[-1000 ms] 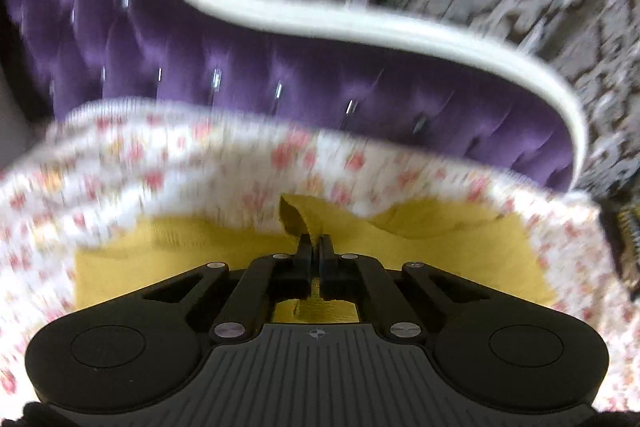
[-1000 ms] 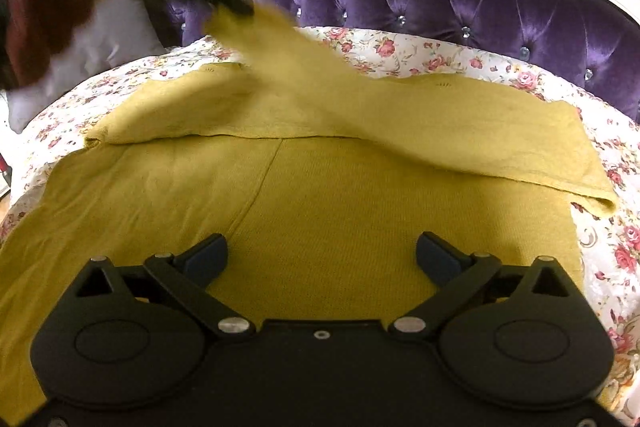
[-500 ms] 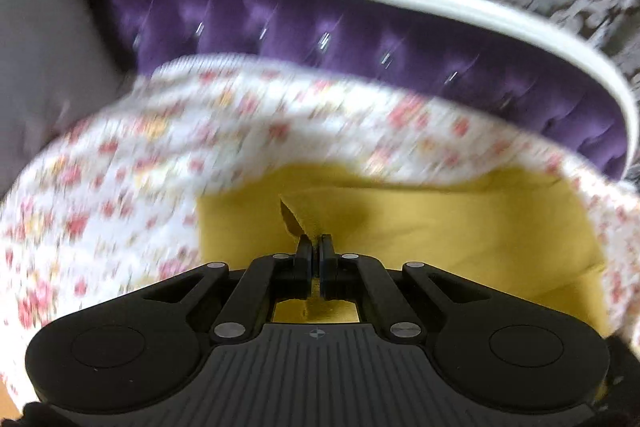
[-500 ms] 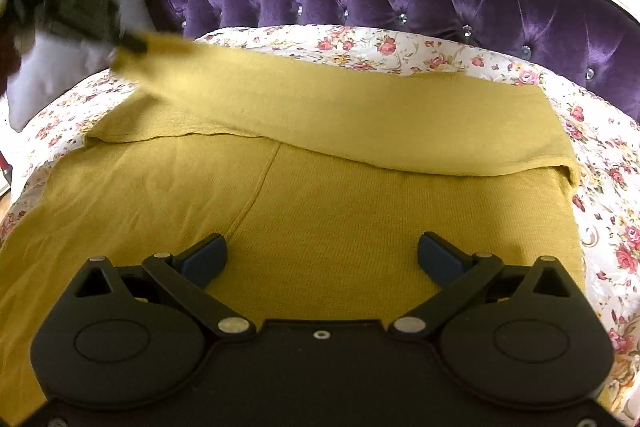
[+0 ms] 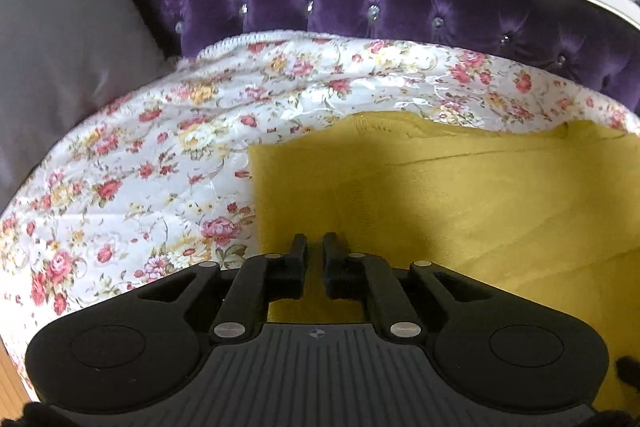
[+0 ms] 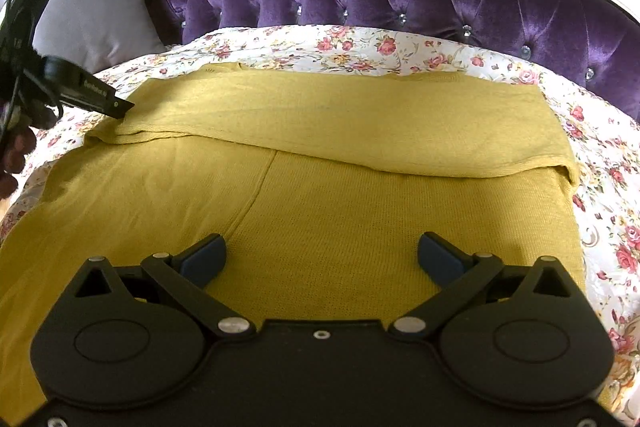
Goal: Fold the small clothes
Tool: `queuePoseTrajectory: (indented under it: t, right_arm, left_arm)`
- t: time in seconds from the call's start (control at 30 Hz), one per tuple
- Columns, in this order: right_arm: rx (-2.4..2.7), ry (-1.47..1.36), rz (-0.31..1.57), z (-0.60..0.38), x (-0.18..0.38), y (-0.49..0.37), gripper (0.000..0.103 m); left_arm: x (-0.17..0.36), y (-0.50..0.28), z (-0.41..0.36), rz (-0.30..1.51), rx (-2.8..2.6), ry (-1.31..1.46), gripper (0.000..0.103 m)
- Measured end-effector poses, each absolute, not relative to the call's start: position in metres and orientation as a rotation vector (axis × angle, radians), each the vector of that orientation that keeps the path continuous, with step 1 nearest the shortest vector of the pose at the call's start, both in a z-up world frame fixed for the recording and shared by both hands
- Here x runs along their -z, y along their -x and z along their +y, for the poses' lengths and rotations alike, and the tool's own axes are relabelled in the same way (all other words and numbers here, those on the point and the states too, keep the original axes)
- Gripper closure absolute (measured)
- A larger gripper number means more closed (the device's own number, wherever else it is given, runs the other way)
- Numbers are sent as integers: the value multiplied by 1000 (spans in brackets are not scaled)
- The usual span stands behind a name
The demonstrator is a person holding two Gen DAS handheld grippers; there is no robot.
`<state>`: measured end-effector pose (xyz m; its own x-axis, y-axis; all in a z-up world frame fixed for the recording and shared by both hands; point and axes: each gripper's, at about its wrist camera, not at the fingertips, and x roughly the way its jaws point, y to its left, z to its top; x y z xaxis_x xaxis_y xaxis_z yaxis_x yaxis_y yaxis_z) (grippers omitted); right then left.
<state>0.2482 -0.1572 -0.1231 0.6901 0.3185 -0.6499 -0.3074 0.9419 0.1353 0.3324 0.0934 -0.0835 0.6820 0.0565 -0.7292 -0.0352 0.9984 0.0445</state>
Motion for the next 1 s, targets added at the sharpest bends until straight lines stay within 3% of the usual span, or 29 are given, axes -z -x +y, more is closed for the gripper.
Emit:
queuePoseTrajectory:
  t: [0.07,0.33,0.47,0.73,1.0]
  right_arm:
    - [-350,-16,730,-157,123,-248,1]
    - [-350,-14,731,-158,122,-249,1]
    - [-350,-16,731,-158,122,-249,1]
    - [-349,-15,738,-159,122,-250,1]
    - [-371,-9,789,-161,116,-255,0]
  left_arm:
    - [83,-328,87,801,-89,-84,76]
    - [76,-330,90,824,-132,-90,58]
    - [59,-312,92,828,-76,-5,31]
    - [29,-254,64,761,-10,-5,26]
    - [40,-195,35,781,63,9,25]
